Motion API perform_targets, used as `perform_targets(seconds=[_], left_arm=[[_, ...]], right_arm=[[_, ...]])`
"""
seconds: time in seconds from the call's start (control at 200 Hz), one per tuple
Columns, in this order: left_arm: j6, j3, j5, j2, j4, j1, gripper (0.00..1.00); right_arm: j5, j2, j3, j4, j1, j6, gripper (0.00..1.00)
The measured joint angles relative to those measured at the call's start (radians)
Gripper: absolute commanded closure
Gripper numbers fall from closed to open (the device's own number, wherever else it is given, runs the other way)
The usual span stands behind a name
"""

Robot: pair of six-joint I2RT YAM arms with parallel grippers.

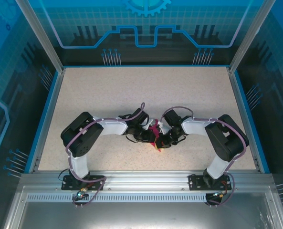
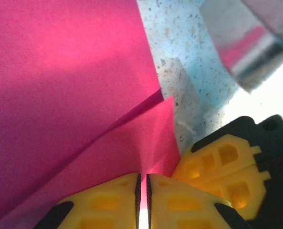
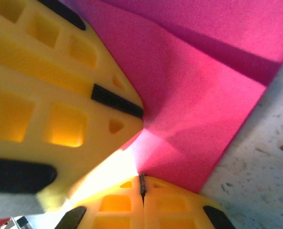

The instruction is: Fold a paper plane with a square sheet of paper (fold left side to right side)

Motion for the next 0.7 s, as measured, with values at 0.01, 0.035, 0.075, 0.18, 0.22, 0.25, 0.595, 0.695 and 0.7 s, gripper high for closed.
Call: perform_targets(seconds=[0.01,0.035,0.075,0.18,0.22,0.25,0.595,0.695,0.7], left_arm=[[0.000,0.000,0.000,0.000,0.000,0.000,0.86],[0.002,0.000,-0.002,0.002,0.000,0.000,0.85],[0.006,0.000,-0.003,0.003,-0.001,0.000,0.86],[0.019,0.000,-0.004,0.003,-0.002,0.000,0.86],[0.021,0.000,-0.006,0.003,-0.002,0.000,0.86],[0.021,0.000,-0.007,0.003,-0.002,0.000,0.86],[0.025,-0.058,-0.022,-0.018,0.084,0.006,0.89],[0.028,-0.077,-0.022,-0.029,0.100,0.019,0.89],[0.028,-0.077,-0.022,-0.030,0.100,0.021,0.89]], right_arm=[[0.000,0.000,0.000,0.000,0.000,0.000,1.00],[0.001,0.000,0.001,-0.002,0.000,0.000,1.00],[0.002,0.000,0.002,-0.003,0.000,0.000,1.00],[0.004,0.000,0.004,-0.006,0.000,0.000,1.00],[0.004,0.000,0.004,-0.006,0.000,0.000,1.00],[0.004,0.001,0.004,-0.006,0.000,0.000,1.00],[0.007,0.002,0.006,-0.013,0.000,0.000,1.00],[0.007,0.002,0.006,-0.013,0.000,0.000,1.00],[0.007,0.002,0.006,-0.013,0.000,0.000,1.00]])
